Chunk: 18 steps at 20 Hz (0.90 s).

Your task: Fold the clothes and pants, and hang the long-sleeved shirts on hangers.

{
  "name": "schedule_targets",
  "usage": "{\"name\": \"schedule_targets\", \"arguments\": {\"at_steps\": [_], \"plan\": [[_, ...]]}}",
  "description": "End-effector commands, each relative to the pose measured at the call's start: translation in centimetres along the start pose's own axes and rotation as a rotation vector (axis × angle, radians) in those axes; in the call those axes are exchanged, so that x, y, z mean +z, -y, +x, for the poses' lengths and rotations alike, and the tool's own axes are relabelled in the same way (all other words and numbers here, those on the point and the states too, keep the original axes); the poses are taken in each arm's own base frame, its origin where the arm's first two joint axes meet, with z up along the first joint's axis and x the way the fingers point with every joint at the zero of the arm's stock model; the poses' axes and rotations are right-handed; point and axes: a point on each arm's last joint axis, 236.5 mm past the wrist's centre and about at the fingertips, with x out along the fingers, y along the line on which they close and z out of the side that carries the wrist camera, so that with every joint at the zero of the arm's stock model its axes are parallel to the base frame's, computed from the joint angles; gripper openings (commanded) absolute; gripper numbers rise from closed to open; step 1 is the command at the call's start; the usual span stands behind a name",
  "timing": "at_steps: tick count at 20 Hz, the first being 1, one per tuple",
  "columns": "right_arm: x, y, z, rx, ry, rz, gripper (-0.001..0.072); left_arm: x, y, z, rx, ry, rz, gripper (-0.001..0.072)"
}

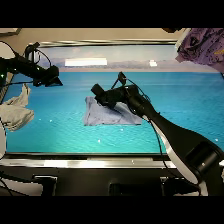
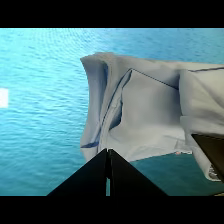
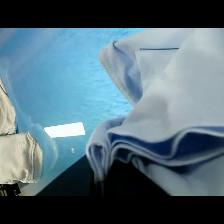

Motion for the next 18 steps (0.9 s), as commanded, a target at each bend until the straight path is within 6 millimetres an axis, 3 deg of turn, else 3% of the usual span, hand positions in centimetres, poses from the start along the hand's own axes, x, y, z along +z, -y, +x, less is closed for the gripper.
{"name": "schedule_targets", "arguments": {"at_steps": [1, 3, 5, 7, 11, 14, 16, 18], "plan": [[-0.4, 0.3, 1.9, 0.011, 0.005, 0.035, 0.0036, 0.0, 0.0, 0.0, 0.0, 0.001, 0.0, 0.0018], [-0.7, 0.5, 2.1, 0.005, -0.006, 0.044, 0.0059, 0.0, 0.0, 0.0, 0.0, 0.001, 0.0, 0.0018], [-0.9, 0.0, 1.8, 0.021, -0.016, 0.022, 0.0291, 0.0, 0.0, 0.0, 0.0, 0.001, 0.0, 0.0018], [-1.0, -1.7, 0.6, 0.057, -0.021, -0.071, 0.0424, 0.0, 0.0, 0.0, 0.0, 0.001, 0.0, 0.0018], [0.5, -4.9, -4.8, 0.095, 0.001, -0.203, 0.0473, 0.0, 0.0, 0.0, 0.001, 0.001, 0.0, 0.0018], [4.9, -3.9, -9.6, 0.069, 0.049, -0.188, 0.0473, 0.0, 0.0, 0.0, 0.001, 0.001, 0.0, 0.0018], [9.3, -1.2, -13.5, 0.016, 0.093, -0.192, 0.0473, 0.0, 0.0, -0.1, 0.001, 0.002, 0.0, 0.0018], [13.8, 3.4, -17.9, -0.07, 0.115, -0.221, 0.0482, 0.1, -0.3, -0.2, 0.002, 0.006, -0.004, 0.0018]]}}
